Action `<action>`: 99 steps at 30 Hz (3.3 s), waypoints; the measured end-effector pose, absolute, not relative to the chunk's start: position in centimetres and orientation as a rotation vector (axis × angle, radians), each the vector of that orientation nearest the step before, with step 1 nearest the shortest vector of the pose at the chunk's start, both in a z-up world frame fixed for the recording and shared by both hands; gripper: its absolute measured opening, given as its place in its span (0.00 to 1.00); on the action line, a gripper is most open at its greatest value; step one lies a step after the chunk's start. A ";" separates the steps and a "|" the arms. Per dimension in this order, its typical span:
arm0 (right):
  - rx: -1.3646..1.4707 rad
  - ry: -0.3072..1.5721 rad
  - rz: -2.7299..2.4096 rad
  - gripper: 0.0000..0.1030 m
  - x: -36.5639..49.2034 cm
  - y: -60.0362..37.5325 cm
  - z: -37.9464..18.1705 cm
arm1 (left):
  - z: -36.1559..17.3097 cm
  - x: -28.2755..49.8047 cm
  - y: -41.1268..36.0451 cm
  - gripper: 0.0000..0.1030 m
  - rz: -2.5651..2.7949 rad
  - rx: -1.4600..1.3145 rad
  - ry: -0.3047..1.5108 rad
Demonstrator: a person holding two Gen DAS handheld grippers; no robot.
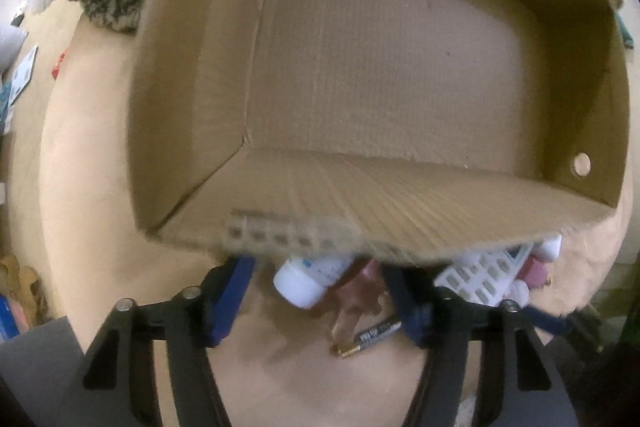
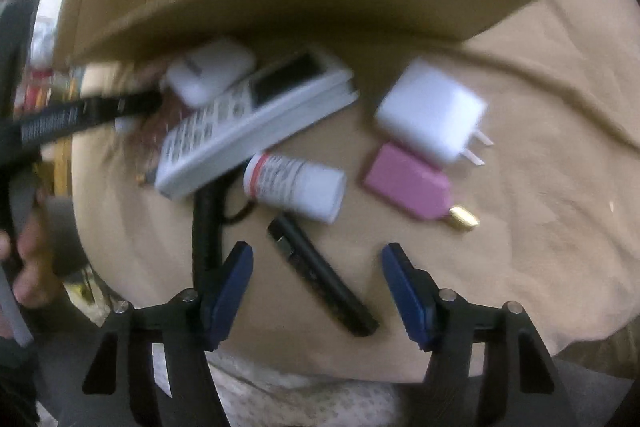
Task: Organize rigid objects
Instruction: 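Grasp the white pill bottle with the left gripper while the right grasps the black flashlight, then carry the pill bottle and flashlight into the box and release both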
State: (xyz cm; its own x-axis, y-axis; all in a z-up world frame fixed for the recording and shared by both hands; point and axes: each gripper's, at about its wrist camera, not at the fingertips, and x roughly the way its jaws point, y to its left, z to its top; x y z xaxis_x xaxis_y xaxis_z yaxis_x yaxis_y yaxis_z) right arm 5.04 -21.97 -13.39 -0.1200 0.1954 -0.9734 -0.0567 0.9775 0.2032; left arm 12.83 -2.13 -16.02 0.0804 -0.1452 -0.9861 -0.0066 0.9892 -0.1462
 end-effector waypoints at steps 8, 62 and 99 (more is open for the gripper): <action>-0.063 1.653 0.236 0.12 4.6 -19.5 -13.3 | -17.1 12.5 -1.7 0.23 -0.116 -0.107 1.589; 0.165 1.137 0.293 0.12 14.3 -22.9 0.0 | -2.4 16.0 -3.1 0.23 -0.082 -0.014 1.206; 0.197 1.376 0.228 0.12 19.7 -21.2 -11.4 | -9.6 18.0 -5.0 0.24 -0.143 0.007 1.260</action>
State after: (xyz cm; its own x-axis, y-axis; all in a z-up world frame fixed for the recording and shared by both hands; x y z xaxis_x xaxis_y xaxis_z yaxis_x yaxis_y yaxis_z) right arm 19.73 -21.20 -11.40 0.1782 0.2747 -0.9449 -0.0454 0.9615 0.2709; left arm 18.05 -5.02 -9.64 0.2985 -0.1039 -0.9487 0.1115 0.9910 -0.0735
